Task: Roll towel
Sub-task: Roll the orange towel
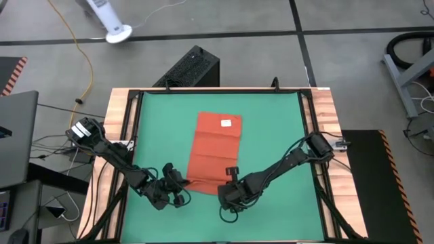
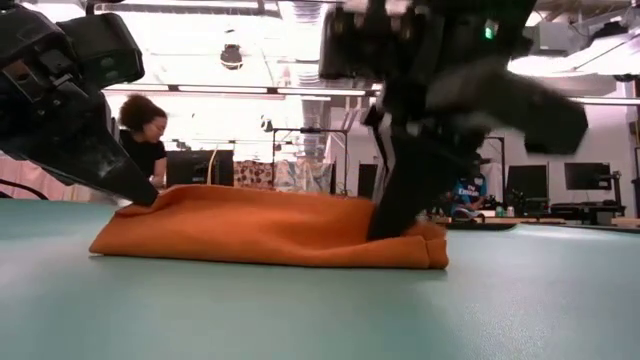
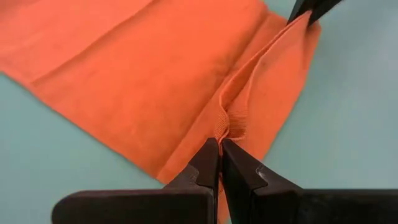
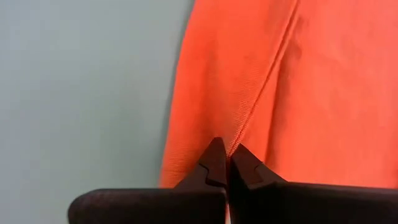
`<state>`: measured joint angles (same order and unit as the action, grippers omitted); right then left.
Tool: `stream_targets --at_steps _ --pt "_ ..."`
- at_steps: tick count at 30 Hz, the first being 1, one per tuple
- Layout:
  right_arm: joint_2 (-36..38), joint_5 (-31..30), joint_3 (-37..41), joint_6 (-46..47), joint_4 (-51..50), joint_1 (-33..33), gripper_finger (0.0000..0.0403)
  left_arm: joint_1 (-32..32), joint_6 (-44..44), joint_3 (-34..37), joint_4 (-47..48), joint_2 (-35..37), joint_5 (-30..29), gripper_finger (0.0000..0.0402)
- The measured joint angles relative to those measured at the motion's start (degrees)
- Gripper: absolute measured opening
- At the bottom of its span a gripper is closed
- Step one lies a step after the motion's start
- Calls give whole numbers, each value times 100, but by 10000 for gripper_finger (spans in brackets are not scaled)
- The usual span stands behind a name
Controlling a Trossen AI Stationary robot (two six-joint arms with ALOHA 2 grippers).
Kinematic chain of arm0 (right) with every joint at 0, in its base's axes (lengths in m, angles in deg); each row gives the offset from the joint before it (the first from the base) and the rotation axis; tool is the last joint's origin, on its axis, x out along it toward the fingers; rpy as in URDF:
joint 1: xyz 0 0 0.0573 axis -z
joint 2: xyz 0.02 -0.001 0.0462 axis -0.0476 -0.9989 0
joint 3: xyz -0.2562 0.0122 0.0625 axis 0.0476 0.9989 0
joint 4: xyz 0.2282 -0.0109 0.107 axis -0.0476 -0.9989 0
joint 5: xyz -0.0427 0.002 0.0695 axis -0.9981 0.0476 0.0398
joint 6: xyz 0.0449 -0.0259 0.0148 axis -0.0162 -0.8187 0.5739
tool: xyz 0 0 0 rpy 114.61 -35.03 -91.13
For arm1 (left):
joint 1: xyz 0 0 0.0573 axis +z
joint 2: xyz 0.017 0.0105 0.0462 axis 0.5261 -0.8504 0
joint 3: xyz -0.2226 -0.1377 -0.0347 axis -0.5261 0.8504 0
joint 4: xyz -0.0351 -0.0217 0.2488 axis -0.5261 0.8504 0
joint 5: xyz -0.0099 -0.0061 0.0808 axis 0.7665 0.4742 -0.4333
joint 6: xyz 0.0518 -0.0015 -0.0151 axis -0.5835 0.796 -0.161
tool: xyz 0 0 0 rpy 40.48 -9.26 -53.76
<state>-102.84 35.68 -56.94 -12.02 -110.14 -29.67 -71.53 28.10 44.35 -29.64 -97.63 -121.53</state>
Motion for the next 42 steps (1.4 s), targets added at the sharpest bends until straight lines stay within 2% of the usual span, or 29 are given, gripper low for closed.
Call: stream_targets --at_steps 10,21,25,31,36,39,42 --pt "-11 -27 4 17 12 4 8 63 155 2 -66 -468 70 0" --pt "-216 -93 23 151 24 -2 22 63 120 0 18 -472 41 1" --pt "-252 -96 18 175 20 -8 25 32 -468 -62 5 -455 153 18" --pt "-252 -85 20 170 6 -4 21 -9 -1225 -240 97 -180 126 67" --pt "-254 -61 23 170 0 -4 23 -18 -1020 -295 724 96 156 86" --pt "-257 -59 24 170 -7 -2 23 -84 -700 -293 1108 136 197 83" --pt "-259 -57 27 170 -5 -2 23 -204 -628 -293 1149 136 -8 69"
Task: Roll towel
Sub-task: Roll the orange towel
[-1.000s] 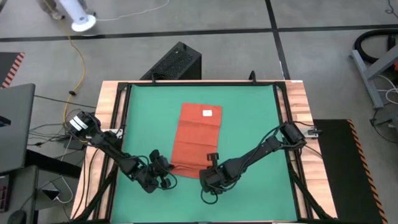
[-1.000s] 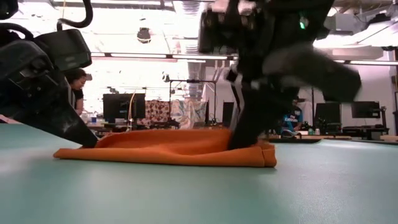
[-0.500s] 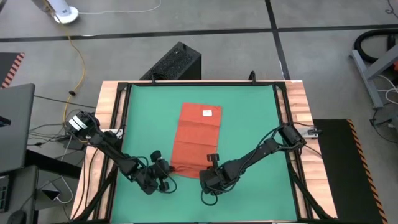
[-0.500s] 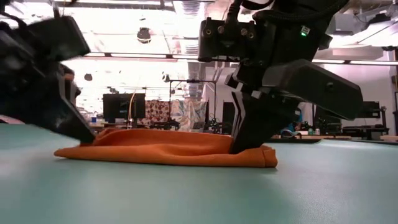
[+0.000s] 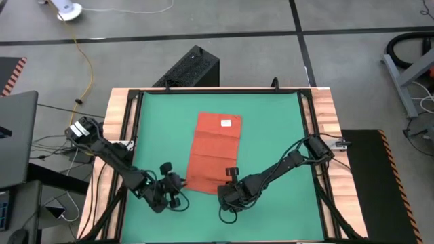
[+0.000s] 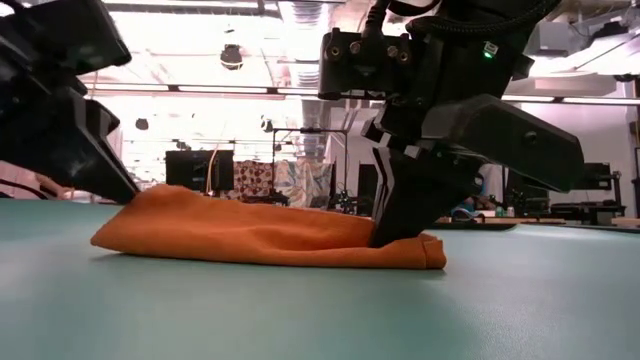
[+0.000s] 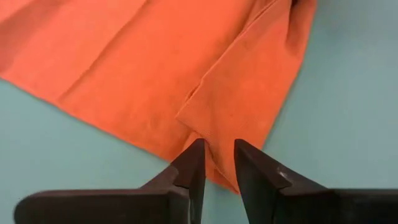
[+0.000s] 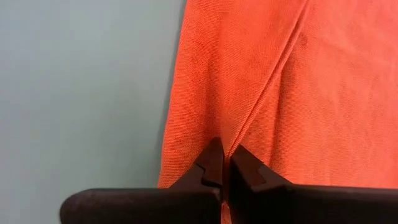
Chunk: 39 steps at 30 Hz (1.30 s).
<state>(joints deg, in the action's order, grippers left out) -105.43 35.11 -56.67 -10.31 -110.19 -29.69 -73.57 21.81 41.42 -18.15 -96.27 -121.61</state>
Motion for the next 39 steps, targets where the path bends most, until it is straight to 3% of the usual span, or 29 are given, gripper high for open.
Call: stream_targets --at_steps 7,11,15,19,27,31,35,39 --pt "-2 7 2 -2 2 7 23 -274 169 0 11 -36 -779 8" --pt "-4 13 4 -9 2 7 23 -391 -572 11 -739 -270 -1237 1" --pt "-7 17 4 -57 4 11 23 -155 -1497 31 -1450 -760 -860 0" --pt "-7 20 4 -61 20 11 24 170 -1638 39 -1730 -1212 -507 0" --pt "36 -104 -12 13 -249 -77 33 299 -904 35 -1452 -1351 -327 0" --pt "265 -571 -37 247 -1001 -190 60 285 -466 31 -1186 -1351 -227 0" --pt "716 -1248 -60 390 -1093 -290 94 285 -403 31 -1173 -1351 -222 0" --pt "954 -1370 -59 415 -1071 -368 130 285 -318 31 -1173 -1351 -213 0"
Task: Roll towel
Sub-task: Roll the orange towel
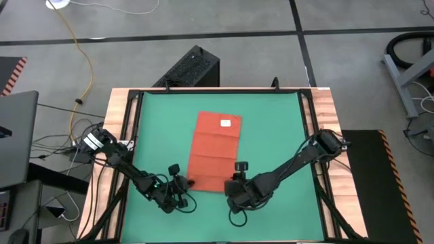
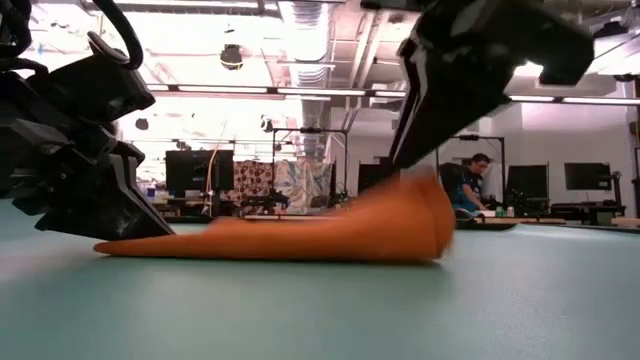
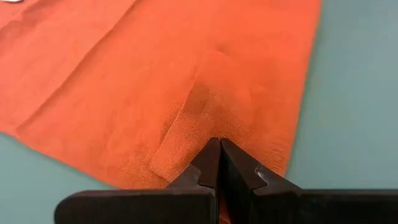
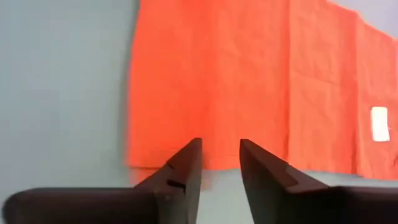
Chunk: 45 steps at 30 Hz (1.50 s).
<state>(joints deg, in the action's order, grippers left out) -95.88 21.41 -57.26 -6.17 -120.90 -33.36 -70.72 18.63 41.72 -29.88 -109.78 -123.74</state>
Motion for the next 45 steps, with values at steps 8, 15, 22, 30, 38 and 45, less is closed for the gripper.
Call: stream_targets --at_steps 8,15,22,30,38,45 --pt "86 -791 250 572 422 -533 159 -39 266 7 0 0 -19 0" --pt "-52 -1200 1093 176 2630 -781 128 -39 317 7 -209 0 -50 0" --pt "-194 -1266 1756 454 3438 -671 96 -37 166 5 -584 0 4 0" --pt "-226 -756 2227 582 4023 -415 93 -119 -232 -339 -573 171 283 0" --pt "-393 -600 2243 570 4245 -306 92 -200 -1169 -653 -611 545 41 0" --pt "-393 -577 2247 353 4409 -313 92 14 -1854 -654 -276 559 231 0"
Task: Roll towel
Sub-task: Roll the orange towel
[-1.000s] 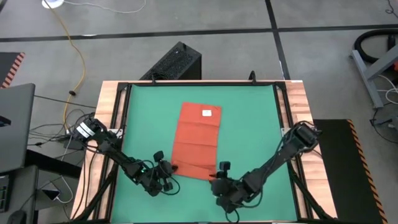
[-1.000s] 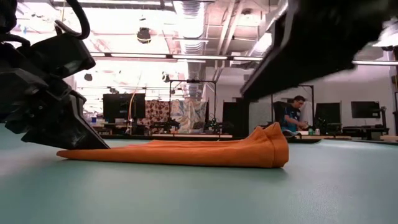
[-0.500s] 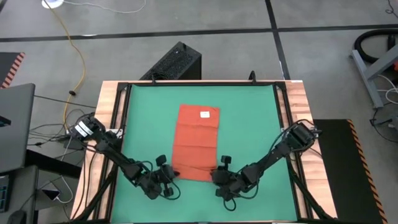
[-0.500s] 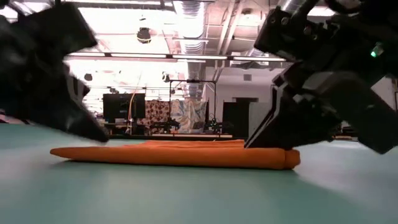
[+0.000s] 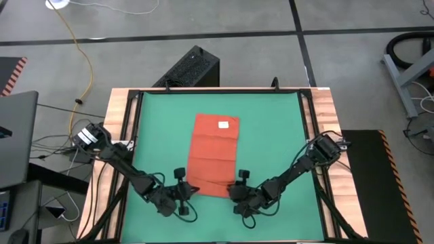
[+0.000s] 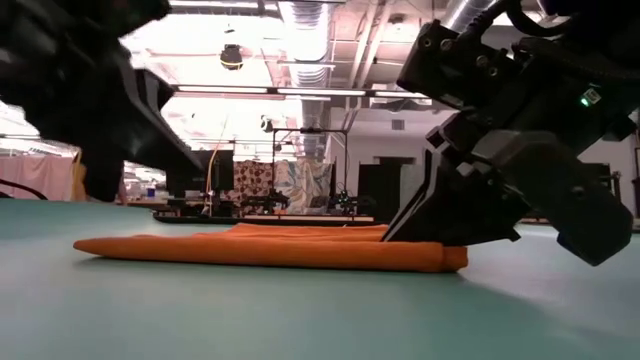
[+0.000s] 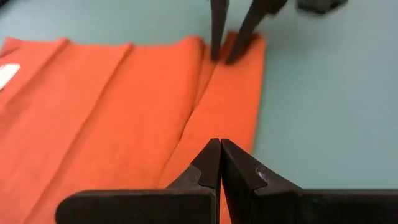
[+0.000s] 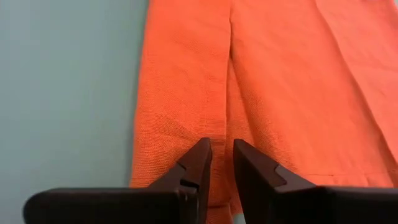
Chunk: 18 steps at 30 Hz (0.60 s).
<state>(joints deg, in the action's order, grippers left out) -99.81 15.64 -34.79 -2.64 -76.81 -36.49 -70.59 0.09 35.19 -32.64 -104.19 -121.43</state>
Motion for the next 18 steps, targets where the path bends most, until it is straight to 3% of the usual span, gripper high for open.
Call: stream_targets --at_steps 7,14,18 --pt "20 78 2 -125 114 -102 92 340 -10 7 818 -4 112 0" --pt "169 67 -100 -356 66 -180 93 768 -88 380 508 -4 668 0" --pt "366 -279 -201 -731 87 -339 93 844 7 664 -31 -4 1083 0"
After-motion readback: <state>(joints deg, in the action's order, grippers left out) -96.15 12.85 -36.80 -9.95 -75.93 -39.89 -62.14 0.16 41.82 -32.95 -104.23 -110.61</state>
